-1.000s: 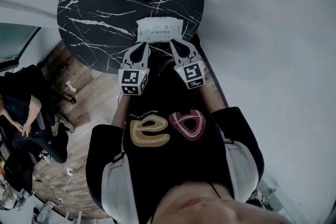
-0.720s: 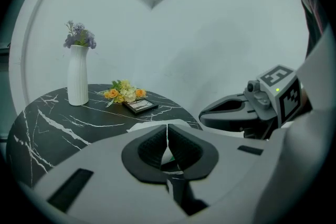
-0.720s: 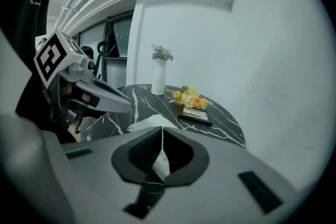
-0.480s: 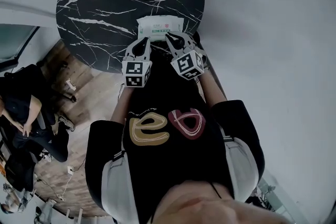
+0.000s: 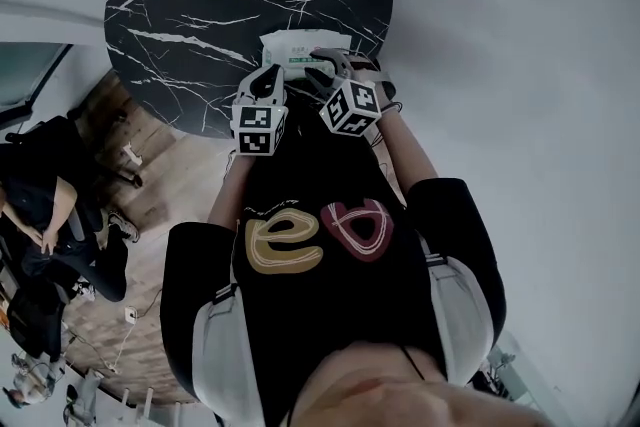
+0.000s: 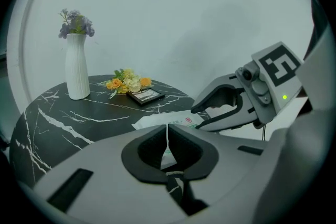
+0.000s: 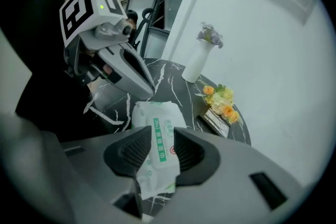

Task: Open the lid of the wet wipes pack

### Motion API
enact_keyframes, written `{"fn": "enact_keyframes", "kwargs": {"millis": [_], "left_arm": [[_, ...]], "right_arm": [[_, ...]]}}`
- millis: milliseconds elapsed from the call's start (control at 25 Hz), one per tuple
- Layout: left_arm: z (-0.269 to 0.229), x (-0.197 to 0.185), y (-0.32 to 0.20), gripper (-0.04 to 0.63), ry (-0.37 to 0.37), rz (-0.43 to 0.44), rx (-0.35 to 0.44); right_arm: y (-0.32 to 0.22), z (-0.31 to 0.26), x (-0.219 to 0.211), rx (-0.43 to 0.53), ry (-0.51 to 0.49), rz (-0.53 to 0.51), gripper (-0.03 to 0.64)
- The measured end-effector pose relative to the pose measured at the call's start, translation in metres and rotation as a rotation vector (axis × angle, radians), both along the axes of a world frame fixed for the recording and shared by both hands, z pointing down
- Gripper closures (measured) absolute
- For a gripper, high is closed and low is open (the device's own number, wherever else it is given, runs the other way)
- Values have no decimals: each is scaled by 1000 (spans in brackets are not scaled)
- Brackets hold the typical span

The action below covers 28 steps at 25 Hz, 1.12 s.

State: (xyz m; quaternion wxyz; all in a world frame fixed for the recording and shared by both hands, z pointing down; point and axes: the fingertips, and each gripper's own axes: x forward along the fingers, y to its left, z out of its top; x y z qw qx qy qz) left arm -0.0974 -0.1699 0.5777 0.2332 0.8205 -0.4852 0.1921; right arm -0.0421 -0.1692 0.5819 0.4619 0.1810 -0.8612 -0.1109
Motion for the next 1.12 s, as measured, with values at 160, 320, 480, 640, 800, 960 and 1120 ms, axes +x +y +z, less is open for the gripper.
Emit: {"fn": "enact_keyframes", "kwargs": {"millis": [160, 320, 480, 640, 800, 960, 1120], "left_arm": [[10, -1, -3, 574, -35, 3, -29], [14, -1, -5, 574, -17, -10, -55], [16, 5, -7, 574, -18, 20, -63], [23, 6, -8, 574, -42, 20, -82], [30, 7, -7, 570, -51, 32, -98], [37, 11, -6, 474, -70, 42, -119], [44, 11, -7, 474, -90, 45, -126]], "right_arm": [[1, 12, -3, -36, 50, -59, 454], [0, 17, -6, -70, 49, -66, 451], [-1, 25, -6, -72, 94, -103, 449], [0, 34, -5, -70, 133, -126, 449], [-1, 39, -6, -87, 143, -113, 451], [-2, 40, -6, -104, 133, -113, 453], [-4, 42, -5, -132, 108, -77, 459]]}}
